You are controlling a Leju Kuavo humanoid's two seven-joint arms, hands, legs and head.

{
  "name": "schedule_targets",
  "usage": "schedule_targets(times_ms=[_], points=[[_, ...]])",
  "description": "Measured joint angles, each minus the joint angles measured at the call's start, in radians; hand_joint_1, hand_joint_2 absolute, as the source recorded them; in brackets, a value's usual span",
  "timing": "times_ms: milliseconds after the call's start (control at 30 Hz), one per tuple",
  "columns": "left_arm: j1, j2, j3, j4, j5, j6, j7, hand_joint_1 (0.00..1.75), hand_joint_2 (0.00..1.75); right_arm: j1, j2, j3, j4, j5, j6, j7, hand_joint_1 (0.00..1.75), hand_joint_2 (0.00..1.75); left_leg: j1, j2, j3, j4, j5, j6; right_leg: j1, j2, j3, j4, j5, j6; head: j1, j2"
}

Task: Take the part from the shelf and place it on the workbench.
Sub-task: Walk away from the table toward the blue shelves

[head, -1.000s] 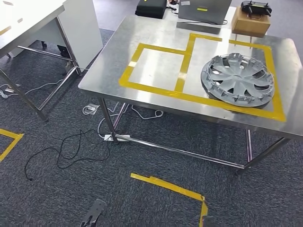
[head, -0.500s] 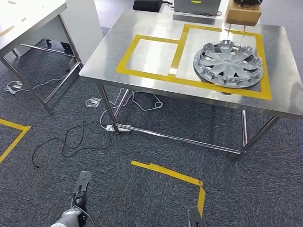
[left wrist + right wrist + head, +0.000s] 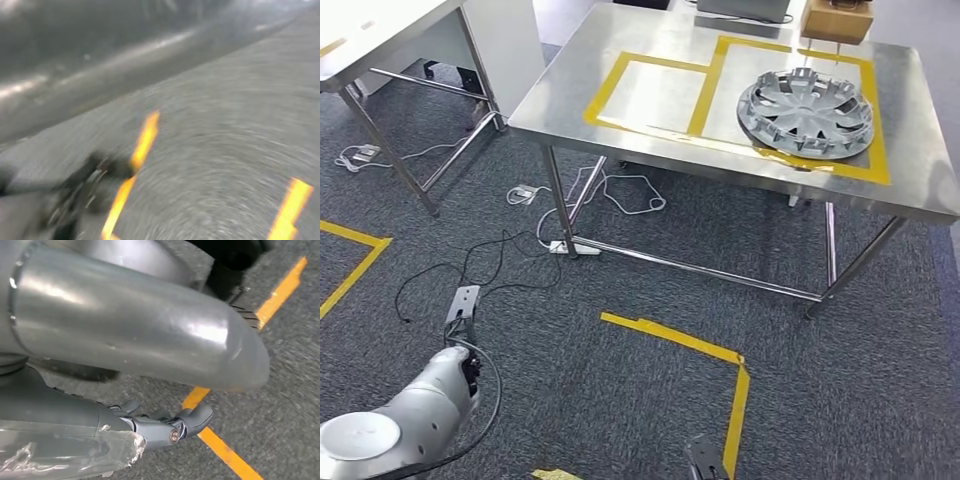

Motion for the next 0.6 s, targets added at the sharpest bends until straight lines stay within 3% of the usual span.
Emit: schedule_targets(times_ms=[67,100,133,200,233,333,367,400,433,500,567,600], points=[[0.113,0.041,-0.006,-0.001,-0.017,-0.15,-0.177,0.0,0.0,0.014,-0.018,-0.011,0.0,-0.038,0.002,-0.067,0.0,0.0,-0.004,0.017,-0.002,0.001,0.012,-0.011,0.003,0.008,0.121,-0.153,-0.017,-0.011,0.0,0.0],[0.178,0.06,-0.007,0.0,-0.015,-0.205,-0.251,0.0,0.0,0.026,-0.028,-0.017,0.001,-0.046,0.008,-0.092,0.0,0.0,-0.005,0.028,0.0,0.0,0.019,-0.016,0.006,0.012,0.154,-0.203,-0.033,-0.017,-0.003,0.0],[0.234,0.075,-0.006,0.0,-0.011,-0.233,-0.292,0.0,0.0,0.041,-0.037,-0.021,0.001,-0.047,0.014,-0.108,0.0,0.0,-0.004,0.036,0.0,-0.001,0.028,-0.022,0.009,0.012,0.163,-0.227,-0.039,-0.023,-0.005,0.0],[0.3,0.099,-0.002,0.001,-0.001,-0.228,-0.29,0.0,0.0,0.066,-0.054,-0.026,0.004,-0.04,0.022,-0.12,0.0,0.0,0.003,0.032,-0.012,0.0,0.028,-0.035,0.01,0.004,0.144,-0.232,-0.021,-0.04,-0.005,0.0],[0.312,0.111,0.001,0.001,0.004,-0.217,-0.276,0.0,0.0,0.071,-0.059,-0.028,0.005,-0.035,0.024,-0.124,0.0,0.0,0.006,0.024,-0.022,0.016,-0.002,-0.04,0.01,-0.003,0.132,-0.234,-0.008,-0.049,-0.004,0.0],[0.311,0.145,0.021,0.002,0.03,-0.186,-0.25,0.0,0.0,0.067,-0.064,-0.032,0.005,-0.031,0.03,-0.149,0.0,0.0,0.008,0.008,-0.055,0.17,-0.158,-0.054,0.01,-0.014,0.09,-0.233,0.032,-0.063,-0.007,0.0],[0.308,0.153,0.033,0.002,0.046,-0.179,-0.254,0.0,0.0,0.065,-0.065,-0.033,0.005,-0.034,0.034,-0.167,0.0,0.0,0.008,0.007,-0.06,0.23,-0.181,-0.057,0.01,-0.015,0.075,-0.23,0.045,-0.063,-0.007,0.0],[0.305,0.16,0.046,0.002,0.063,-0.176,-0.264,0.0,0.0,0.062,-0.065,-0.036,0.005,-0.039,0.039,-0.19,0.0,0.0,0.008,0.006,-0.056,0.271,-0.178,-0.059,0.01,-0.016,0.058,-0.225,0.057,-0.062,-0.008,0.0],[0.301,0.166,0.06,0.002,0.079,-0.175,-0.279,0.0,0.0,0.057,-0.066,-0.04,0.005,-0.045,0.044,-0.218,0.0,0.0,0.009,0.006,-0.038,0.281,-0.156,-0.06,0.01,-0.016,0.038,-0.219,0.069,-0.06,-0.008,0.0],[0.286,0.176,0.084,0.002,0.104,-0.174,-0.309,0.0,0.0,0.045,-0.068,-0.047,0.005,-0.052,0.054,-0.271,0.0,0.0,0.01,0.006,0.044,0.204,-0.111,-0.058,0.009,-0.016,0.0,-0.202,0.086,-0.054,-0.008,0.0],[0.251,0.186,0.103,0.002,0.12,-0.171,-0.323,0.0,0.0,0.026,-0.069,-0.049,0.003,-0.053,0.062,-0.311,0.0,0.0,0.008,0.004,0.136,0.075,-0.123,-0.05,0.012,-0.017,-0.029,-0.182,0.099,-0.045,-0.008,0.0],[0.229,0.189,0.111,0.001,0.117,-0.188,-0.341,0.0,0.0,0.015,-0.07,-0.05,0.002,-0.063,0.058,-0.321,0.0,0.0,0.005,0.003,0.16,0.034,-0.137,-0.043,0.014,-0.019,-0.039,-0.177,0.108,-0.04,-0.008,0.0]])
